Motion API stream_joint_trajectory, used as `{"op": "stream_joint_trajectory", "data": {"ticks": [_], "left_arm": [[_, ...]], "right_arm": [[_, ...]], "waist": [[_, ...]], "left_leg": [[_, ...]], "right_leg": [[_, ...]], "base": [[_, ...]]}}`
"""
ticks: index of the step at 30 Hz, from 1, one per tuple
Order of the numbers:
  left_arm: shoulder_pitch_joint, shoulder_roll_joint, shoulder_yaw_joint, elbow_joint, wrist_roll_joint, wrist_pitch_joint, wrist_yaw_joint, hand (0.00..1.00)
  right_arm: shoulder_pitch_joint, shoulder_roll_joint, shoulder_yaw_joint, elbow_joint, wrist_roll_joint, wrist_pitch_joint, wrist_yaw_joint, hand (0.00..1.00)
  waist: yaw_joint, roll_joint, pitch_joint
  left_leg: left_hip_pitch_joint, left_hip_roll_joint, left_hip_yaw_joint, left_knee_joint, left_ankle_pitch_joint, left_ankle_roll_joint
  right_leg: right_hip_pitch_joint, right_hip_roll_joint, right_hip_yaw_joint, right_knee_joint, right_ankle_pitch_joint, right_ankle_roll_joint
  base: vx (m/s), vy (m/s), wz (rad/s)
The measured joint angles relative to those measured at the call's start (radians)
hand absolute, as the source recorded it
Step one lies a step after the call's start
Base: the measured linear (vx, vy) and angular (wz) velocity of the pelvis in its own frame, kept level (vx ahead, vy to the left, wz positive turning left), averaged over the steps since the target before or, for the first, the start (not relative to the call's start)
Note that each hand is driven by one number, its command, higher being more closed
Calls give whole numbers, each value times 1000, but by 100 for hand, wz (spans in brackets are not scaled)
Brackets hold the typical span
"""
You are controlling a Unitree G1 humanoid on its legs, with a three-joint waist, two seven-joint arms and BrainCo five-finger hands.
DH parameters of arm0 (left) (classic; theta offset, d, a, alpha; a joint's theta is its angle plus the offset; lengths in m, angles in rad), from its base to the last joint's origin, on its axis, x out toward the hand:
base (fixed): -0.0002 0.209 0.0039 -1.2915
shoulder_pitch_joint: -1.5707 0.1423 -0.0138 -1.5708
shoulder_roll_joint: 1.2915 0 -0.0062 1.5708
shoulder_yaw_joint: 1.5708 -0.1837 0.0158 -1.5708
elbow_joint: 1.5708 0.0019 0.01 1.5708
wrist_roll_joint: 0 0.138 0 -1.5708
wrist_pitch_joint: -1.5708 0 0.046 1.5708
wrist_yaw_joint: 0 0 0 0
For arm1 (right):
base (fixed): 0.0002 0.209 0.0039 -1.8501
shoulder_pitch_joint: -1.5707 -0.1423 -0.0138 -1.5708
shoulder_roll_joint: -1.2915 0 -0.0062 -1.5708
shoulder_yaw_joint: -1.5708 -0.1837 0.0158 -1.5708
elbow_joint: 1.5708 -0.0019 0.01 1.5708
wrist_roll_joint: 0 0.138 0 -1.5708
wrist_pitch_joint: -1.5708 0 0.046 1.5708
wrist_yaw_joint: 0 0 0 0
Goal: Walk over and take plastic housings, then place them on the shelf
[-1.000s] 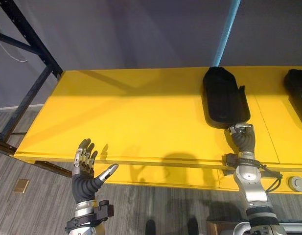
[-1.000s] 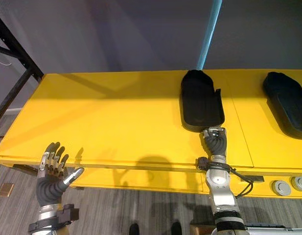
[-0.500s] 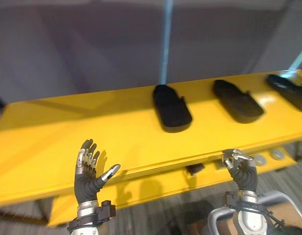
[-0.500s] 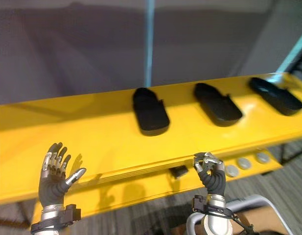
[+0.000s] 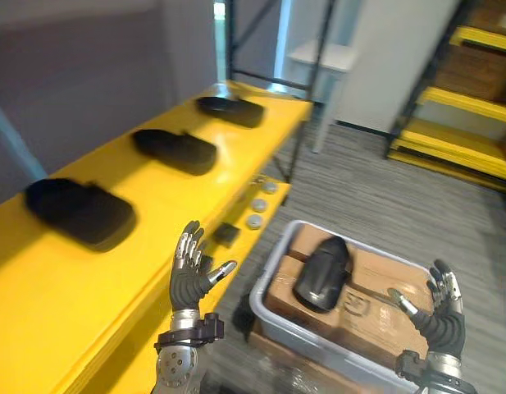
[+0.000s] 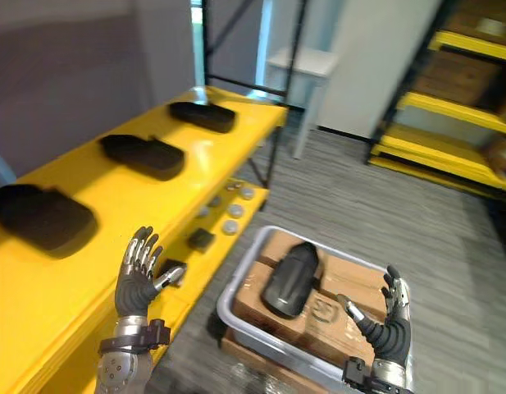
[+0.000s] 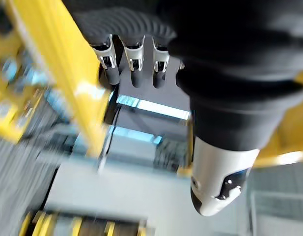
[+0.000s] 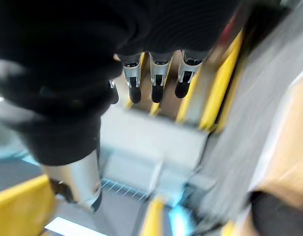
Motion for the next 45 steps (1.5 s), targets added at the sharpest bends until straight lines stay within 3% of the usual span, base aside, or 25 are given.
{"op": "stream_joint_trajectory", "data": {"ticks": [2, 3, 5, 7, 8, 9, 10, 12, 13, 15, 16, 17, 20, 22, 25, 33, 40, 45], "left_arm": [[-2, -30, 7, 65, -12, 15, 0, 0], [12, -57, 8, 104, -8, 31, -1, 0], [26, -68, 27, 169, -1, 36, -1, 0], [24, -67, 67, 267, 19, 44, 4, 0], [19, -69, 90, 353, 38, 66, 20, 0], [22, -70, 96, 385, 47, 74, 25, 0], [26, -70, 103, 455, 105, 93, 39, 0], [29, -63, 108, 509, 147, 106, 48, 0], [29, -52, 113, 556, 164, 109, 50, 0], [24, -45, 130, 627, 192, 110, 62, 0], [26, -49, 145, 652, 206, 112, 72, 0], [25, -47, 145, 664, 213, 113, 76, 0], [-13, -25, 142, 721, 225, 114, 91, 0], [-36, -6, 144, 762, 226, 113, 95, 0], [-35, 21, 144, 803, 226, 113, 111, 0], [-58, 31, 144, 897, 220, 104, 122, 0], [-129, 26, 144, 978, 181, 99, 152, 0], [-143, 24, 145, 995, 162, 99, 173, 0]], "right_arm": [[-7, -6, 7, 29, -1, 6, 1, 0], [-3, -14, 17, 67, -2, 15, 2, 0], [-9, -17, 50, 130, -2, 28, 4, 0], [-35, -27, 92, 187, -2, 36, 2, 0], [-78, -42, 115, 236, -2, 47, -4, 0], [-99, -46, 118, 258, -2, 49, -7, 0], [-153, -61, 117, 313, -2, 62, -28, 0], [-219, -72, 118, 389, -2, 67, -49, 0], [-286, -75, 118, 473, 1, 77, -67, 0], [-388, -79, 118, 586, 3, 89, -97, 0], [-452, -86, 118, 630, 3, 97, -116, 0], [-480, -90, 115, 639, 2, 101, -125, 0], [-622, -99, 104, 693, 2, 115, -183, 0], [-716, -103, 85, 706, 1, 135, -214, 0], [-860, -112, 62, 747, -3, 151, -241, 0], [-1110, -173, 7, 917, -87, 198, -315, 0], [-1086, -134, -5, 922, -212, 289, -378, 0], [-976, -61, 0, 826, -306, 323, -400, 0]], "waist": [[-2, 41, 14], [0, 63, 11], [11, 79, 4], [29, 81, 7], [36, 83, 21], [38, 84, 25], [56, 80, 30], [84, 80, 51], [100, 82, 61], [102, 93, 71], [112, 118, 86], [120, 131, 100], [135, 118, 148], [174, 117, 190], [203, 116, 236], [263, 111, 275], [265, 110, 299], [266, 107, 306]], "left_leg": [[21, 29, 35, -8, 7, -21], [43, 59, 61, -13, 13, -32], [77, 112, 84, 20, 22, -31], [39, 185, 29, 169, 42, 3], [-50, 213, -128, 333, 79, 62], [-86, 200, -203, 374, 67, 50], [-148, 115, -370, 391, 19, -23], [-162, 42, -474, 332, -4, -58], [-167, 13, -516, 244, -6, -62], [-179, 5, -544, 79, 16, -45], [-179, 7, -550, -25, 118, -41], [-180, 6, -560, -46, 173, -83], [-204, -73, -577, -136, 233, -51], [-214, -113, -598, -177, 262, -34], [-243, -137, -632, -171, 269, -25], [-337, -150, -662, -132, 270, -23], [-411, -138, -683, -70, 262, -25], [-429, -126, -683, -64, 261, -25]], "right_leg": [[7, 39, 19, -41, -4, 0], [18, 79, 35, -61, -3, -19], [30, 135, 77, -69, -15, -52], [43, 183, 116, -74, -25, -81], [66, 209, 142, -102, -6, -105], [73, 212, 150, -114, 0, -111], [82, 208, 176, -136, 14, -118], [101, 204, 209, -157, 23, -119], [109, 201, 221, -167, 27, -117], [109, 200, 217, -178, 31, -111], [109, 209, 216, -187, 34, -97], [111, 212, 218, -194, 34, -88], [65, 135, 186, -197, 42, -53], [53, 99, 162, -199, 43, -39], [50, 82, 128, -198, 47, -32], [-11, 79, 112, -198, 58, -17], [-49, 101, 113, -198, 64, -8], [-67, 114, 119, -198, 67, -12]], "base": [[-11, -298, -77], [31, -226, -54], [67, -277, -82], [102, -322, -89], [113, -209, -59], [163, -177, -65], [96, -27, -47], [126, 41, -52], [102, 90, -36], [102, 105, -11], [102, 134, -12], [88, 190, -4], [47, 216, 42], [35, 122, 48], [7, 91, 43], [-21, 30, 12], [-55, -11, 2], [-22, -14, -5]]}}
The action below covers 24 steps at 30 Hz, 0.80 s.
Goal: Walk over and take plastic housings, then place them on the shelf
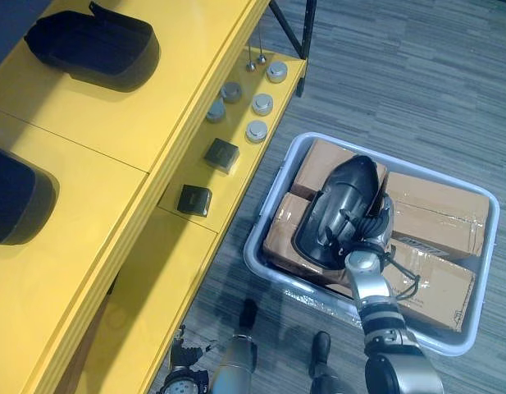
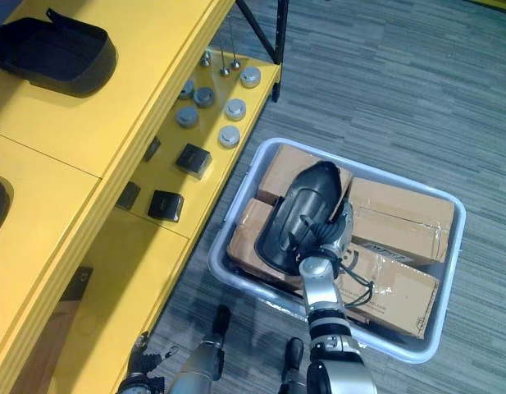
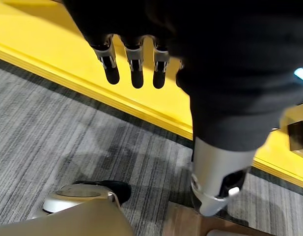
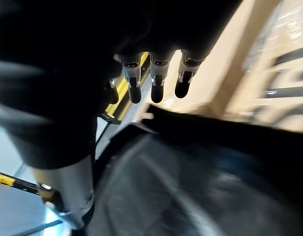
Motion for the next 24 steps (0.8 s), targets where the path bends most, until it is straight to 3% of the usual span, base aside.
{"op": "stream_joint_trajectory", "data": {"ticks": [2, 3, 7, 12, 19, 24], "left_arm": [[-4, 1, 1, 0, 0, 0, 5, 0], [-6, 1, 1, 0, 0, 0, 7, 0], [-10, 2, 0, 6, -2, -1, 24, 0], [-24, 1, -1, 17, -19, -1, 25, 0], [-40, 7, -2, 37, -22, 1, 20, 0], [-30, 8, 2, 23, -62, 6, 7, 0]], "right_arm": [[54, 32, 7, -28, -29, 7, -11, 0], [65, 39, 8, -28, -37, 9, -13, 100], [115, 70, 18, -29, -50, 14, -37, 100], [61, 42, -31, 72, -8, -1, -39, 100], [-190, -134, -119, 421, 161, -18, 24, 100], [-205, -184, -36, 399, 154, -9, 97, 100]], "waist": [[-6, -6, 3], [-8, -7, 4], [-14, -14, 8], [-14, -22, 9], [-1, -24, 9], [1, -25, 10]], "left_leg": [[-10, 6, 1, 2, 0, 0], [-13, 7, 0, 2, 0, 0], [-11, 8, 0, 2, -2, -3], [-8, 8, -2, -7, 1, -6], [7, 4, -27, -61, 42, -11], [29, 9, -26, -76, 50, -12]], "right_leg": [[-12, 6, 5, 0, 1, -1], [-13, 7, 5, 0, 1, -2], [-13, 12, 10, -1, 1, -2], [-12, 15, 10, -2, 1, -2], [-7, 15, -9, -4, 1, -2], [8, 15, -8, -4, 1, -2]], "base": [[22, -18, -8], [36, -17, -2], [47, -9, -2], [7, -1, 0], [6, -11, 11], [8, -4, 1]]}}
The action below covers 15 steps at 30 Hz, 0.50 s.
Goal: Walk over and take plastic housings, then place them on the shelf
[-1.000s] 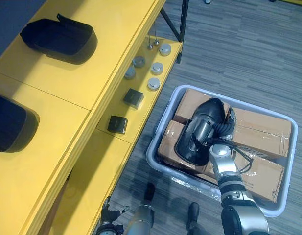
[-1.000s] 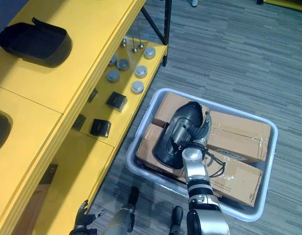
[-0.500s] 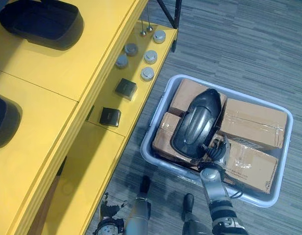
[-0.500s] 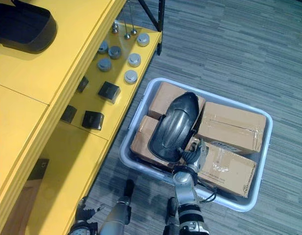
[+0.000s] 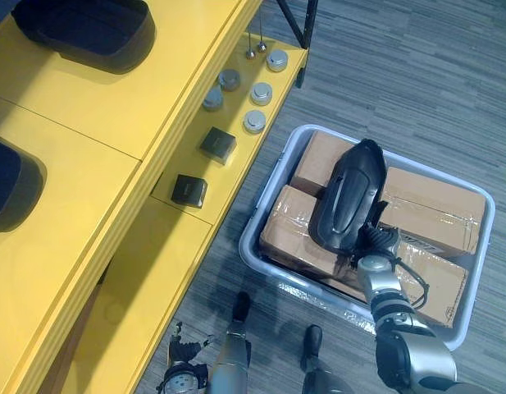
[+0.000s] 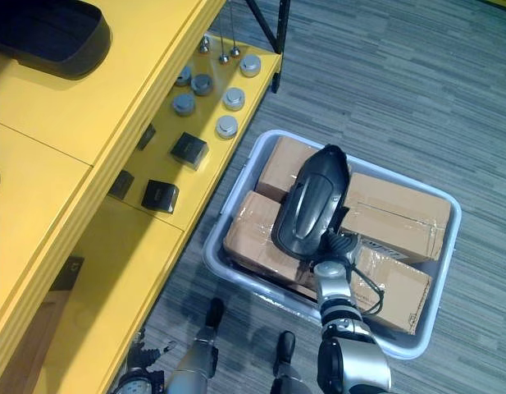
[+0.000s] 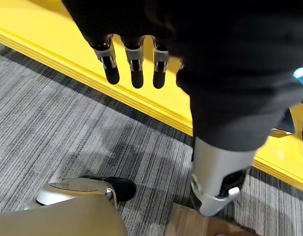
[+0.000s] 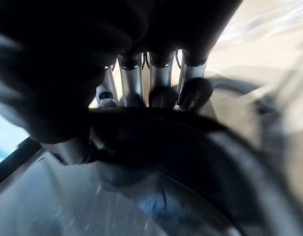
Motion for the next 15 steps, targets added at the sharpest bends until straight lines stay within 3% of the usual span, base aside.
{"op": "stream_joint_trajectory", "data": {"ticks": [2, 5, 8, 12, 15], "left_arm": [[33, -6, 19, -86, -31, 5, -12, 0], [122, -18, 40, -375, -76, 1, -30, 0], [196, -15, 54, -632, -78, -1, -71, 0], [227, -7, 75, -781, -77, 3, -136, 0], [218, 15, 75, -856, -106, 3, -188, 0]], "right_arm": [[29, -1, 61, -87, -12, 13, 23, 100], [164, -28, 158, -358, -122, 15, 76, 100], [341, -38, 213, -551, -252, 9, 147, 100], [486, -59, 209, -672, -324, 5, 205, 100], [560, -128, 209, -745, -366, -15, 263, 100]], "waist": [[-8, -4, 2], [-13, -11, -1], [-28, -55, -45], [-73, -82, -100], [-90, -84, -151]], "left_leg": [[23, 1, 2, -3, -1, 0], [73, 2, 6, -13, -3, -3], [127, -2, 30, -50, -4, -4], [169, -8, 35, -78, -3, -2], [224, -12, 51, -95, -2, -2]], "right_leg": [[23, 0, 2, -4, 0, 0], [71, -1, 4, -11, -1, 0], [99, -9, 20, -12, -16, -4], [129, -20, 15, -12, -27, 3], [169, -29, 15, -15, -27, 3]], "base": [[34, -3, 2], [16, -2, 0], [26, -3, -13], [46, -4, 0], [75, 3, -8]]}}
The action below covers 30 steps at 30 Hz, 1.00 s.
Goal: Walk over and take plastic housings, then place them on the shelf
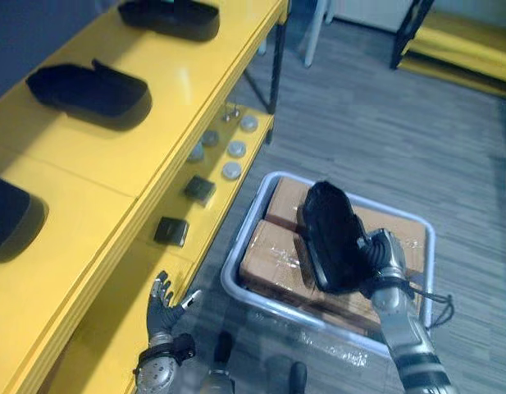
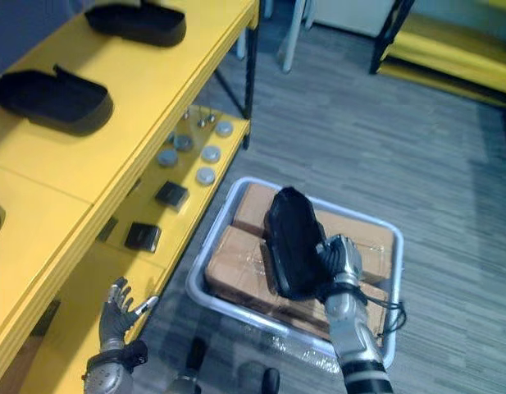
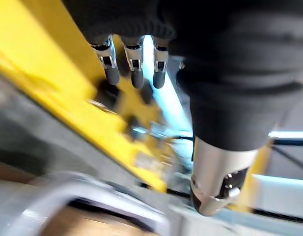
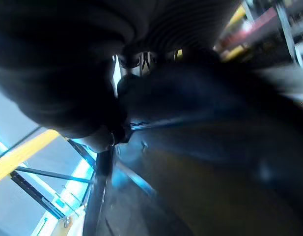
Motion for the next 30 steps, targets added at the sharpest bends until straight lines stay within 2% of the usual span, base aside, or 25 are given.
{"op": "stream_joint_trajectory", "data": {"ticks": [2, 5, 6, 9, 10, 14, 16, 22, 26, 30], "left_arm": [[-12, 19, -27, -8, -32, 2, -24, 0], [-71, 68, -137, 29, -175, 16, -68, 0], [-106, 83, -201, 65, -255, 25, -84, 0], [-190, 98, -339, 160, -418, 53, -116, 0], [-232, 99, -399, 208, -501, 69, -131, 0], [-283, 116, -482, 280, -685, 101, -150, 0], [-320, 128, -540, 302, -788, 116, -149, 0], [-377, 121, -595, 305, -883, 121, -149, 0], [-395, 104, -616, 311, -954, 120, -149, 0], [-397, 96, -633, 361, -997, 120, -143, 0]], "right_arm": [[10, -20, 2, -15, -7, -12, 25, 100], [10, -58, 43, -32, -12, -40, 51, 100], [5, -70, 67, -32, -12, -45, 58, 100], [-13, -75, 114, -32, -12, -48, 62, 100], [-21, -76, 136, -34, -13, -51, 61, 100], [-25, -75, 199, -64, -35, -52, 46, 100], [-25, -73, 228, -117, -53, -52, 12, 100], [-10, -59, 250, -201, -72, -56, -40, 100], [45, -49, 313, -261, -72, -71, -63, 100], [86, -11, 421, -273, -69, -108, -76, 100]], "waist": [[-12, 0, -52], [-21, 1, -114], [-29, 1, -128], [-44, 1, -148], [-50, 1, -159], [-72, 3, -189], [-71, 6, -196], [-85, 10, -217], [-90, 18, -239], [-95, 32, -254]], "left_leg": [[23, 0, 10, -19, 0, 0], [52, 7, 27, -47, 3, 1], [67, 9, 27, -60, 9, 0], [105, 11, 35, -103, 26, 0], [119, 12, 43, -132, 38, 3], [144, 16, 66, -186, 63, 1], [152, 17, 85, -188, 65, 1], [160, 15, 82, -189, 65, 1], [174, 15, 76, -207, 71, 3], [176, 14, 71, -209, 75, 3]], "right_leg": [[16, -1, 12, -16, 0, 0], [32, 1, 19, -32, 1, -1], [42, 2, 18, -34, 1, -1], [57, 2, 30, -37, 1, -1], [54, 2, 38, -39, 3, -3], [44, 4, 52, -44, 7, -2], [45, 5, 69, -55, 19, -1], [62, 3, 66, -74, 29, 0], [76, 3, 63, -80, 29, 0], [80, 4, 61, -82, 29, -1]], "base": [[43, 5, -14], [7, -9, -14], [0, 0, 0], [-13, -6, -8], [-7, 4, -14], [14, 1, -16], [33, 8, -23], [3, 1, -1], [-32, 2, 5], [-3, 1, 1]]}}
